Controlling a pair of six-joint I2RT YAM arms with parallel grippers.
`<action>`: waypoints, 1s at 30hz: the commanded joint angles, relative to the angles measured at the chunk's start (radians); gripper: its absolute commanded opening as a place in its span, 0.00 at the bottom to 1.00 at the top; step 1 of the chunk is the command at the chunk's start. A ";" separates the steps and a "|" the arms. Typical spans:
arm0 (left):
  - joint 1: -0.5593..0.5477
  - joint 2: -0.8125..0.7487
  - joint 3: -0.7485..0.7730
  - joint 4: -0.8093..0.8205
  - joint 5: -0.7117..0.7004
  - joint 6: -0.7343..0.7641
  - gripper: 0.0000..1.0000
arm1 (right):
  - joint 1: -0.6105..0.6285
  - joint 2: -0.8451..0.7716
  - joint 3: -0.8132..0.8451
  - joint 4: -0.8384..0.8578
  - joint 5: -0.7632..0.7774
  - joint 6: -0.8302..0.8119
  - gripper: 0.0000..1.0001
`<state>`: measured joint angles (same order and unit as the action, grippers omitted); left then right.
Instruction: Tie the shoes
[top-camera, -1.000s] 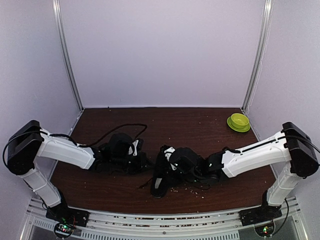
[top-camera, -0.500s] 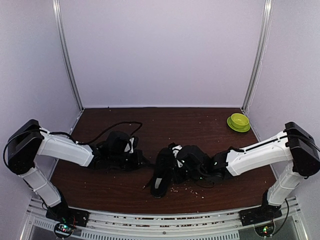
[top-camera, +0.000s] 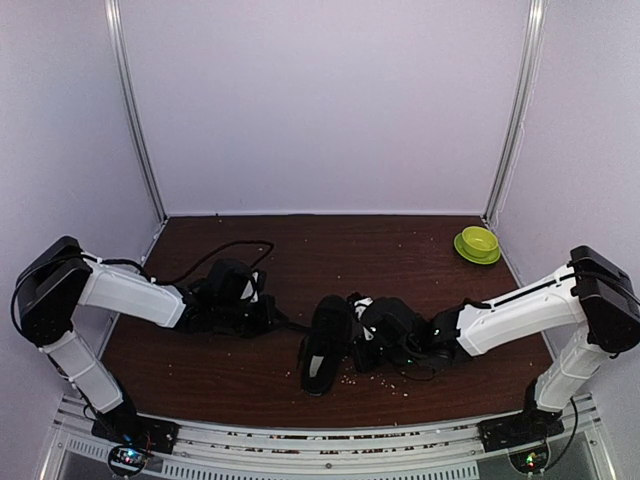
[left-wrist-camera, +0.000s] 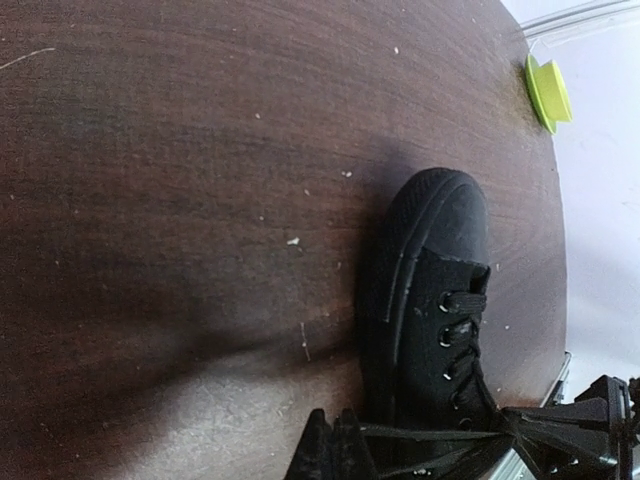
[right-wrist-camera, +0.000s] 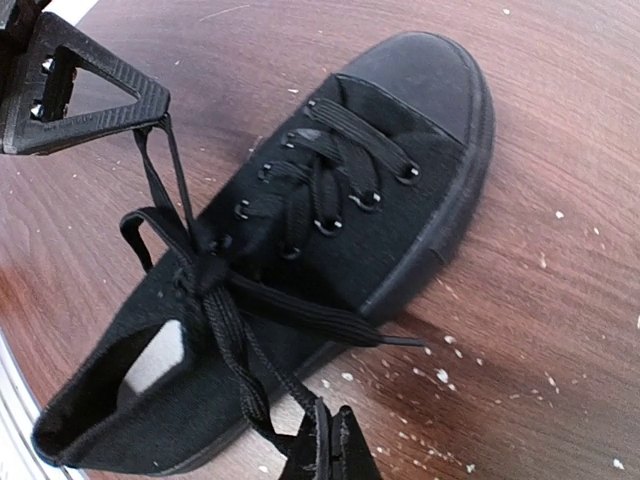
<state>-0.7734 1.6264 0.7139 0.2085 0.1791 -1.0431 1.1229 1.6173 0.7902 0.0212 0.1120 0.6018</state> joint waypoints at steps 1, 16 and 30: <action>0.032 0.019 -0.014 0.007 -0.022 0.031 0.00 | -0.010 -0.049 -0.035 0.007 0.008 0.036 0.00; 0.078 0.009 -0.050 0.004 -0.048 0.039 0.00 | -0.018 -0.087 -0.132 0.055 -0.008 0.087 0.00; 0.079 -0.060 -0.043 0.041 -0.010 0.148 0.19 | -0.018 -0.150 -0.140 0.053 -0.035 0.042 0.32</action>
<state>-0.7235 1.6230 0.6655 0.2253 0.1883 -0.9985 1.1126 1.5127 0.6609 0.1337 0.0784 0.6800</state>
